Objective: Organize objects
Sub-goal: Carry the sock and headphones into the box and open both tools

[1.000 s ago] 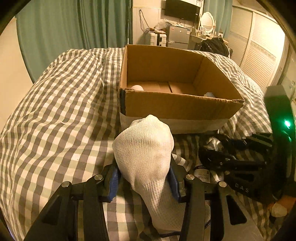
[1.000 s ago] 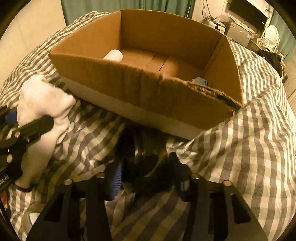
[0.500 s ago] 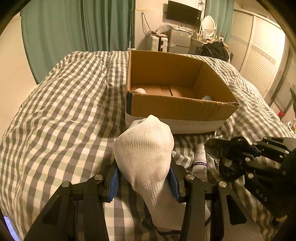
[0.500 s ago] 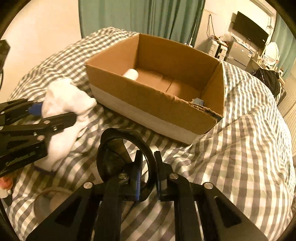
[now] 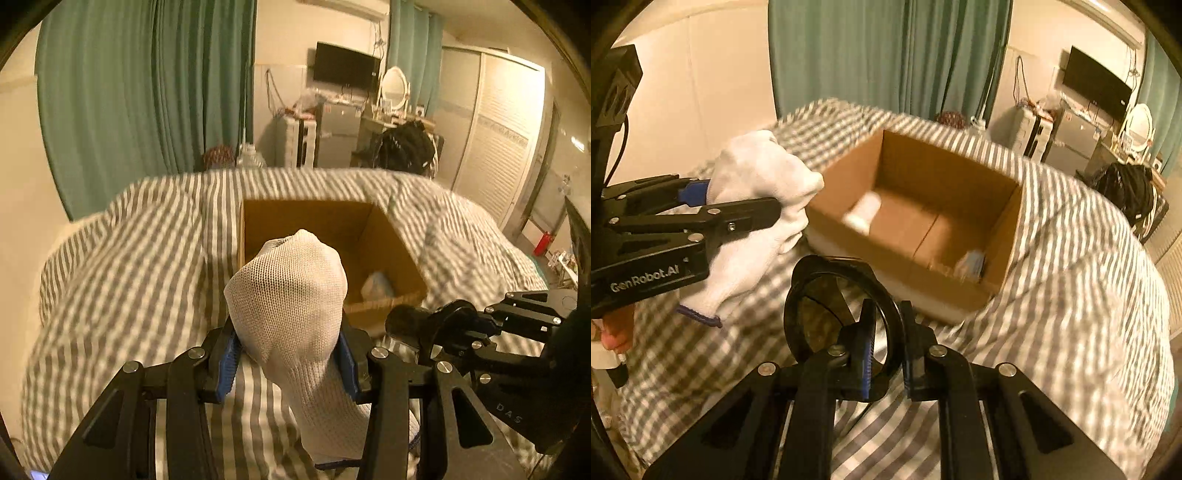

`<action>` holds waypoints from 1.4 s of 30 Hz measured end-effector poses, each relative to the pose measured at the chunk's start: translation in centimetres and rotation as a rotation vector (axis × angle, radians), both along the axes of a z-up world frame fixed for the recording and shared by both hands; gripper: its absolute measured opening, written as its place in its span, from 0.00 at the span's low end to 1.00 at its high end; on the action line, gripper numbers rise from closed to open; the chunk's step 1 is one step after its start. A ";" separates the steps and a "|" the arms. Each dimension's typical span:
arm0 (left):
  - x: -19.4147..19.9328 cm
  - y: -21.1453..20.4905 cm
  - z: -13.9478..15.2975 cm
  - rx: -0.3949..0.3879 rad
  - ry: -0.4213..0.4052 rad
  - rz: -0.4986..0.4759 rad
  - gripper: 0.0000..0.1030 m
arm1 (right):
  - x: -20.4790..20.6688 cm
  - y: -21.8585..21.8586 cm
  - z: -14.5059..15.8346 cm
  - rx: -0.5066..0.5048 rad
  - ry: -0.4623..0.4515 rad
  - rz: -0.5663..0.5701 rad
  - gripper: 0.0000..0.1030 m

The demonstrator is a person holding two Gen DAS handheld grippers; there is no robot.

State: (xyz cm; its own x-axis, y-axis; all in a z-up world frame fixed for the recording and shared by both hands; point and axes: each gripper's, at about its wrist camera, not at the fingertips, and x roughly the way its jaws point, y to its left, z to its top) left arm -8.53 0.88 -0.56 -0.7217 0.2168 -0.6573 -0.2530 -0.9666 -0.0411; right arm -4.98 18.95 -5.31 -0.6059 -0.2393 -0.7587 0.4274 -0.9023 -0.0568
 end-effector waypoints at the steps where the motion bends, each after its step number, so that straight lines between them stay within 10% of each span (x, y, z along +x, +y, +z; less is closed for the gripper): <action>1: -0.5 0.2 0.6 0.003 0.012 -0.002 0.45 | -0.4 0.1 0.8 -0.002 0.016 -0.001 0.11; 13: -11.2 1.9 1.9 -0.036 0.013 0.037 0.45 | -9.3 1.7 5.7 -0.050 0.092 -0.083 0.11; 35: -18.3 5.3 -7.9 -0.095 -0.170 -0.053 0.52 | -20.1 2.8 -4.7 -0.021 -0.129 -0.116 0.12; 42: -16.7 4.2 -6.1 -0.098 -0.140 -0.008 0.78 | -18.0 3.2 -2.8 -0.034 -0.097 -0.133 0.58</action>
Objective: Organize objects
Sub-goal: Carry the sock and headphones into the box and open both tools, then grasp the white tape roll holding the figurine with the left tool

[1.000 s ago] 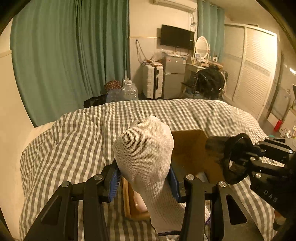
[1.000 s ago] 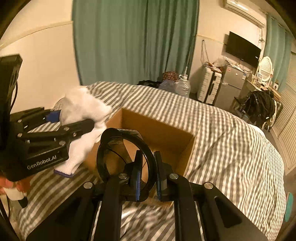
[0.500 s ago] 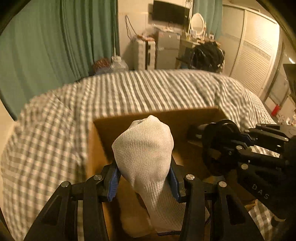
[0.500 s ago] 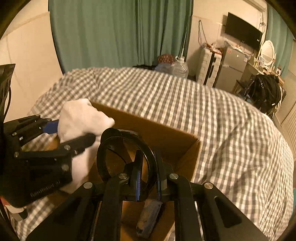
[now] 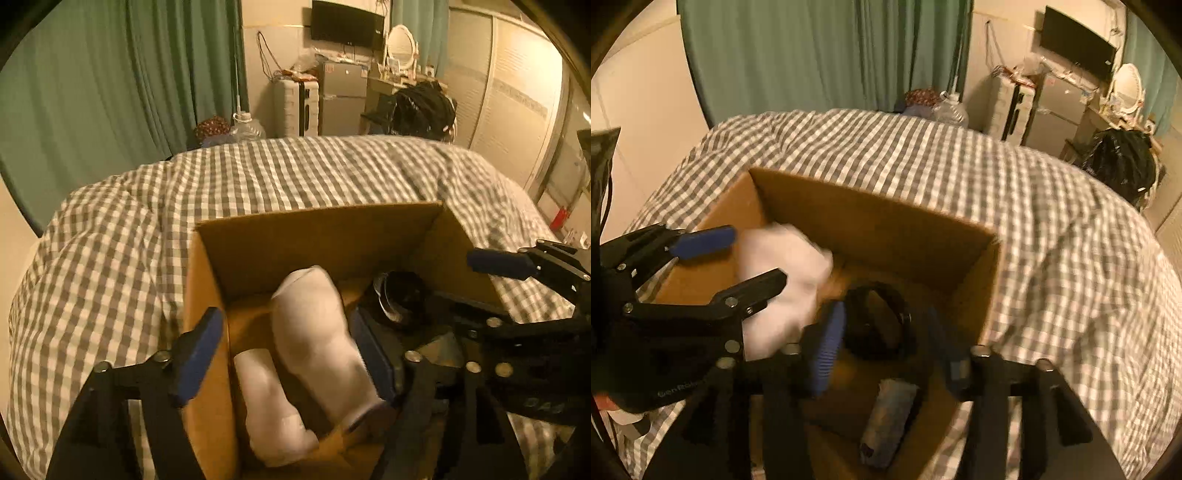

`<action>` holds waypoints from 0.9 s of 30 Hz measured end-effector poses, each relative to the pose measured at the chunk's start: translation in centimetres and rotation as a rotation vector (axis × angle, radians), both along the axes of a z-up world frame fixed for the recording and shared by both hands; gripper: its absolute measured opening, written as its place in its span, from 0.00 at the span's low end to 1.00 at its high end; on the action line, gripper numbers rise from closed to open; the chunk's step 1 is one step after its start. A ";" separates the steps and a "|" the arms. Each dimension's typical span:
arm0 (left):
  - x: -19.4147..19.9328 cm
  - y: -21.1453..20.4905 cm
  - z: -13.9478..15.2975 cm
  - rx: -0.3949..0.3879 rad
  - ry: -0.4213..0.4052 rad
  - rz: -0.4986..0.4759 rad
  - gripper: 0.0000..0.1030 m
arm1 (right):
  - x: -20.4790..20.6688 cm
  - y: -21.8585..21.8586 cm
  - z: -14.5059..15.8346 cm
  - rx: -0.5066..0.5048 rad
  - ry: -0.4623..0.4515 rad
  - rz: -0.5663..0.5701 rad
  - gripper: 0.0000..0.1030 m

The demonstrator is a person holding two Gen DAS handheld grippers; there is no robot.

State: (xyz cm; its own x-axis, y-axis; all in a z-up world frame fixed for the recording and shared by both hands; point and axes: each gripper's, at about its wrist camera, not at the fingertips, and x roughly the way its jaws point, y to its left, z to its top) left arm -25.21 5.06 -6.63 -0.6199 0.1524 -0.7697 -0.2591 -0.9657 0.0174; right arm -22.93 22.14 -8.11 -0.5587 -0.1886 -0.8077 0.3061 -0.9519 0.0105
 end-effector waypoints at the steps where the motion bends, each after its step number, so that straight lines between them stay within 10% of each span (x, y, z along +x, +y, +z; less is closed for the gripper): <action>1: 0.4 -0.4 0.5 0.009 0.005 0.005 0.82 | 0.4 0.2 0.4 -0.007 0.009 -0.006 0.63; 17: 10.4 -5.6 8.4 -0.004 0.136 0.098 0.96 | 11.4 1.1 11.2 -0.074 0.205 0.008 0.79; 27: 19.7 -7.4 6.2 -0.016 0.108 0.087 0.96 | 19.4 0.7 11.0 -0.034 0.189 0.068 0.82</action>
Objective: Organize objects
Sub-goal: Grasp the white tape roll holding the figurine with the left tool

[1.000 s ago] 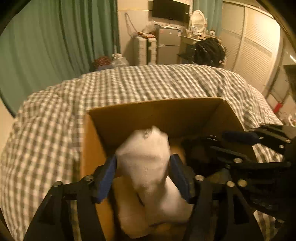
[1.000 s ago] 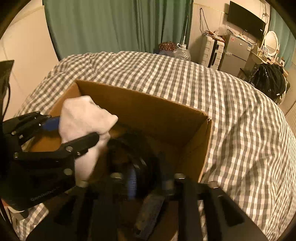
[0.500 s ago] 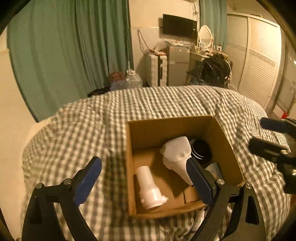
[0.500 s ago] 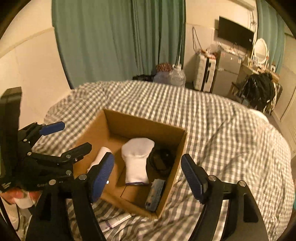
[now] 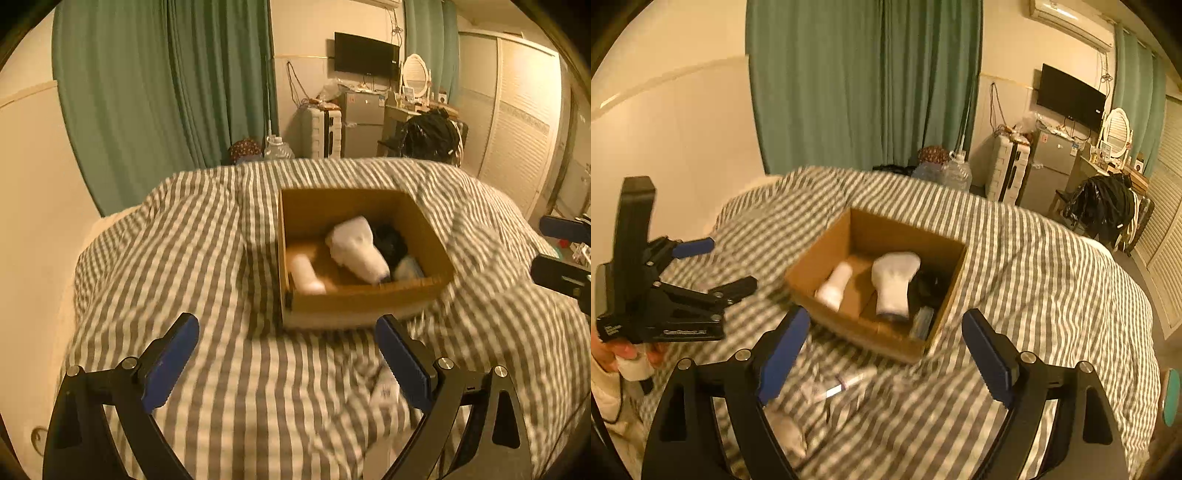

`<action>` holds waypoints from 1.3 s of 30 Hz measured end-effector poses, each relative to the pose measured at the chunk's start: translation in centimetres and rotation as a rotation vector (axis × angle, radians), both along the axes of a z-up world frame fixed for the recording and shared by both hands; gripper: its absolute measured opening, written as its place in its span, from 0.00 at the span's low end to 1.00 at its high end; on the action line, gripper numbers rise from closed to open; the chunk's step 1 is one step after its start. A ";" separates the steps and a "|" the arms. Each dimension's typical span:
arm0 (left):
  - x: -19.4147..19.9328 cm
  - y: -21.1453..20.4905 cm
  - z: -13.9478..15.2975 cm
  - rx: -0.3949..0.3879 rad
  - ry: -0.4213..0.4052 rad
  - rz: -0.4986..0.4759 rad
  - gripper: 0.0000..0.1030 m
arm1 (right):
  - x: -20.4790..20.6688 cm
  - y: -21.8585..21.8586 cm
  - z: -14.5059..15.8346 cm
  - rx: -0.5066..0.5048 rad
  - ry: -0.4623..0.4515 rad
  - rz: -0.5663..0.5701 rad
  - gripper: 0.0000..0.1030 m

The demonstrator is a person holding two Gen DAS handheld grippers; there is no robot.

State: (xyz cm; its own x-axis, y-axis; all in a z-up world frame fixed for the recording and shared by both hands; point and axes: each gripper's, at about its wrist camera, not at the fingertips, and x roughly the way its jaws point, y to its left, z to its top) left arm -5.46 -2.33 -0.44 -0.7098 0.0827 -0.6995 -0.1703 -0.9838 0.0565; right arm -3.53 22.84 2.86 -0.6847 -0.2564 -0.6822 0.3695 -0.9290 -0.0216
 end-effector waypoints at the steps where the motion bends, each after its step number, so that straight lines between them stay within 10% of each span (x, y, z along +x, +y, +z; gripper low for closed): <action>1: 1.0 0.0 -0.4 -0.002 -0.002 -0.002 0.96 | 0.5 0.0 -0.5 0.009 -0.008 0.000 0.82; 16: 10.0 4.1 -5.9 -0.077 -0.043 -0.120 0.96 | 9.5 0.7 -10.4 0.014 -0.170 -0.035 0.82; 31: 11.6 8.2 -11.8 -0.214 -0.134 -0.275 0.98 | 10.0 1.2 -10.1 0.005 -0.159 -0.078 0.82; 39: 9.2 7.9 -12.8 -0.142 -0.205 -0.274 0.98 | 9.9 1.2 -10.9 0.018 -0.172 -0.089 0.82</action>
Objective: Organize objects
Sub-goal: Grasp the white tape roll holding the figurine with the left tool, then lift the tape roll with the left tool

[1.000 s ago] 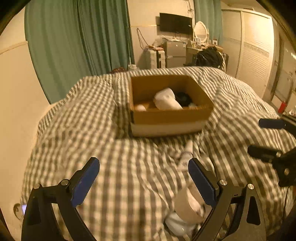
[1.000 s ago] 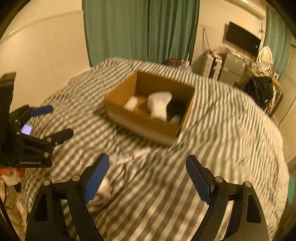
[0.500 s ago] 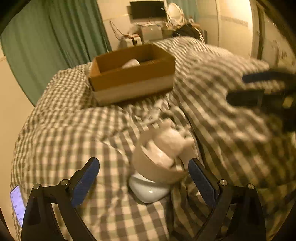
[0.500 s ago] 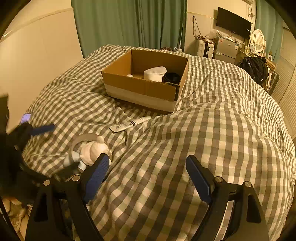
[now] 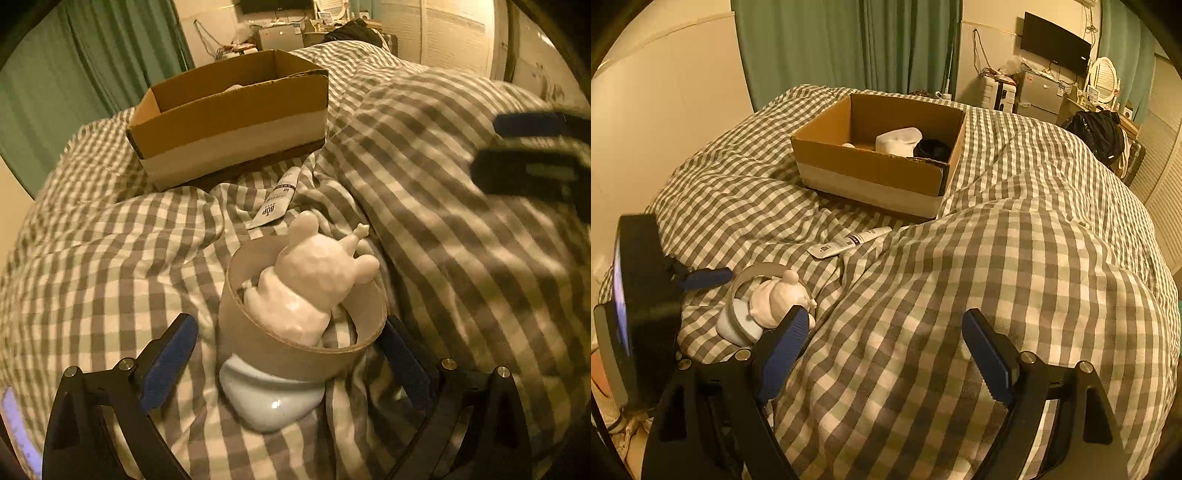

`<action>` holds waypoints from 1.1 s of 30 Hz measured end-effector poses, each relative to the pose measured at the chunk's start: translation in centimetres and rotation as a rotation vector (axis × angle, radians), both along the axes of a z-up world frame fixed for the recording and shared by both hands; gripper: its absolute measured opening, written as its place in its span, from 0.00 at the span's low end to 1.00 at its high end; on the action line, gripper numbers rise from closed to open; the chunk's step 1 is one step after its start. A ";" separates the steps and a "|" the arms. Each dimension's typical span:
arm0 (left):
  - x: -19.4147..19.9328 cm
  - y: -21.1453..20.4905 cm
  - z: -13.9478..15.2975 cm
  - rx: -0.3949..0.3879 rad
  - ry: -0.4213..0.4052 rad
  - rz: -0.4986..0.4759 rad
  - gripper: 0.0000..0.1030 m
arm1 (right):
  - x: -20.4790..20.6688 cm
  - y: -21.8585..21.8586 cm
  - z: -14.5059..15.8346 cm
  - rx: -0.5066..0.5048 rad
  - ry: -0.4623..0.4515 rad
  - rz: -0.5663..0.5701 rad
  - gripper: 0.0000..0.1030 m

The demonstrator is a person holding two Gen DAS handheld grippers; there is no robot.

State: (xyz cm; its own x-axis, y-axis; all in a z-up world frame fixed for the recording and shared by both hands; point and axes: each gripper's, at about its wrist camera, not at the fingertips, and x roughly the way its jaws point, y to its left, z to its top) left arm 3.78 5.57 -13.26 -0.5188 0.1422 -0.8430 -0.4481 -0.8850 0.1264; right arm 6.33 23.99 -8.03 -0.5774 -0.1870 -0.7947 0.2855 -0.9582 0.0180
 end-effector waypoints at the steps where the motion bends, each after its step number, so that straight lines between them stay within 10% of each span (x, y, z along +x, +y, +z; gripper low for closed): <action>1: -0.1 0.0 0.1 0.011 -0.002 -0.001 0.97 | 0.0 0.0 0.0 0.001 0.000 -0.002 0.82; 12: 0.6 0.2 1.3 0.084 0.017 -0.028 0.64 | 0.1 0.2 -0.1 0.005 0.004 -0.013 0.82; 33: -2.5 1.5 -0.7 -0.062 -0.017 -0.053 0.95 | 0.0 -0.2 -0.4 0.010 -0.008 -0.004 0.82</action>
